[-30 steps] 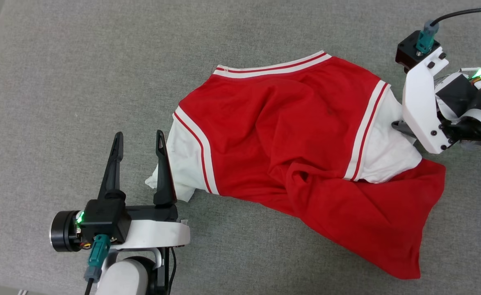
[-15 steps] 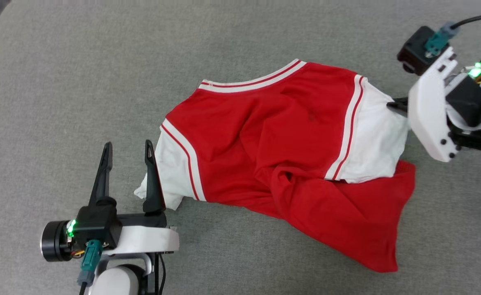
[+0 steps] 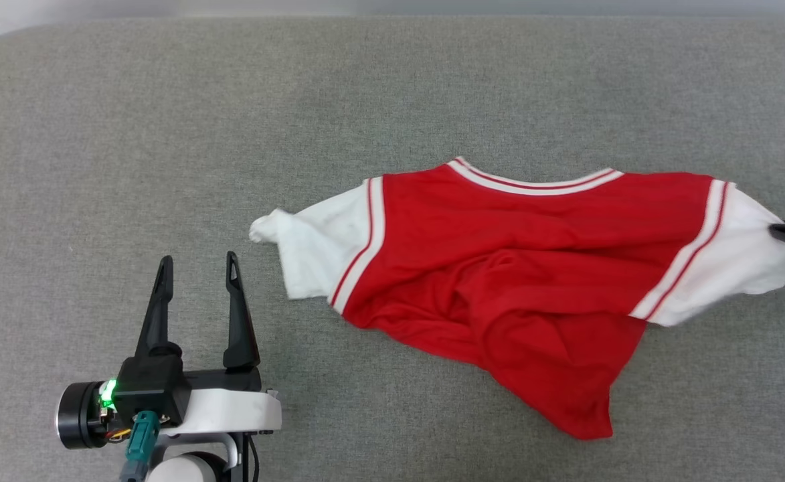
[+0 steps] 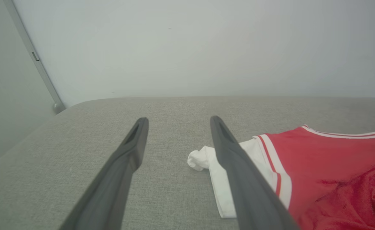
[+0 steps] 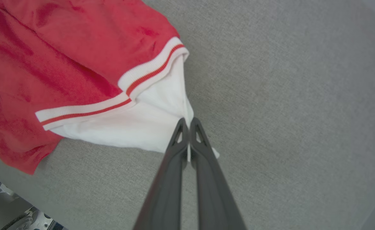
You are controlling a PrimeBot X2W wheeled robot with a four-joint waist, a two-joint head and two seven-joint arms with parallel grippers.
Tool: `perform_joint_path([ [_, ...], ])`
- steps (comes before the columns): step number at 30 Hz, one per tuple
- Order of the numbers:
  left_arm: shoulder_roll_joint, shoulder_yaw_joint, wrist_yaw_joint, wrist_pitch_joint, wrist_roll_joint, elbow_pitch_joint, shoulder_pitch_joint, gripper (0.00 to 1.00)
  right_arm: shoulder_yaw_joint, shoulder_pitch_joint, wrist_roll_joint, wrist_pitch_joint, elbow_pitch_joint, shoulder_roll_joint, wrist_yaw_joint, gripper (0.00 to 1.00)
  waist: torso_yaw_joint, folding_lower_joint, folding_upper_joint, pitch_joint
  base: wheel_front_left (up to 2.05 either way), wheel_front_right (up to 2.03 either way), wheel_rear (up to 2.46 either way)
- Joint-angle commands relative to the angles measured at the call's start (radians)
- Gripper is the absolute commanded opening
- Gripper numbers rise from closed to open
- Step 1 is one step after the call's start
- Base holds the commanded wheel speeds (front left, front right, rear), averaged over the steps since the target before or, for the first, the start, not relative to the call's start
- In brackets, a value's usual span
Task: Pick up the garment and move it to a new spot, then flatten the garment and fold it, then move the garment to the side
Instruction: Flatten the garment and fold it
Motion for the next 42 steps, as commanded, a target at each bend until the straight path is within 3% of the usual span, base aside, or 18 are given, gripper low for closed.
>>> perform_joint_path([
  [1, 0.000, 0.000, -0.006, -0.003, 0.005, -0.001, 0.002, 1.00, -0.009, 0.018, 0.007, -0.006, 0.019, -0.005, -0.001, 0.00, -0.001, 0.0000, -0.0001, 0.004, 0.00, 0.00, 0.00],
  [5, -0.002, -0.008, -0.015, -0.003, 0.012, 0.007, -0.015, 1.00, -0.034, 0.077, 0.021, -0.001, 0.150, 0.030, -0.001, 0.00, 0.004, 0.0000, -0.0001, 0.025, 0.00, 0.00, 0.00],
  [15, -0.006, -0.009, -0.023, -0.003, 0.012, 0.045, -0.032, 1.00, -0.051, 0.159, -0.049, -0.039, 0.414, 0.198, -0.001, 0.00, 0.017, 0.0000, -0.0001, 0.032, 0.00, 0.00, 0.00],
  [16, -0.006, -0.007, -0.024, -0.003, 0.013, 0.049, -0.030, 1.00, -0.058, 0.153, -0.058, -0.057, 0.422, 0.209, -0.001, 0.33, 0.014, 0.0000, -0.0001, 0.025, 0.00, 0.00, 0.00],
  [17, -0.005, -0.004, -0.026, -0.003, 0.014, 0.053, -0.029, 1.00, -0.063, 0.149, -0.068, -0.075, 0.424, 0.217, -0.001, 0.74, 0.011, 0.0000, -0.0001, 0.016, 0.00, 0.00, 0.00],
  [18, -0.002, -0.001, -0.030, -0.003, 0.015, 0.057, -0.029, 1.00, -0.071, 0.142, -0.078, -0.097, 0.422, 0.221, -0.001, 1.00, 0.007, 0.0000, -0.0001, 0.006, 0.00, 0.00, 0.00],
  [24, 0.028, 0.015, -0.057, -0.003, 0.031, 0.085, -0.051, 1.00, -0.132, 0.104, -0.168, -0.336, 0.365, 0.218, -0.001, 1.00, -0.018, 0.0000, -0.0001, -0.053, 0.00, 0.00, 0.00],
  [30, 0.091, 0.039, -0.096, -0.003, 0.036, 0.124, -0.125, 1.00, -0.228, 0.134, -0.293, -0.582, 0.315, 0.263, -0.001, 1.00, -0.043, 0.0000, -0.0001, -0.083, 0.00, 0.00, 0.00],
  [35, 0.150, 0.042, -0.148, -0.002, 0.035, 0.187, -0.224, 1.00, -0.370, 0.199, -0.431, -0.761, 0.317, 0.346, -0.001, 1.00, -0.058, 0.0000, -0.0001, -0.089, 0.00, 0.00, 0.00],
  [42, 0.233, 0.005, -0.239, 0.133, 0.026, 0.275, -0.402, 1.00, -0.640, 0.348, -0.646, -0.844, 0.259, 0.489, -0.001, 1.00, -0.082, 0.0000, -0.0001, -0.088, 0.00, 0.00, 0.00],
])
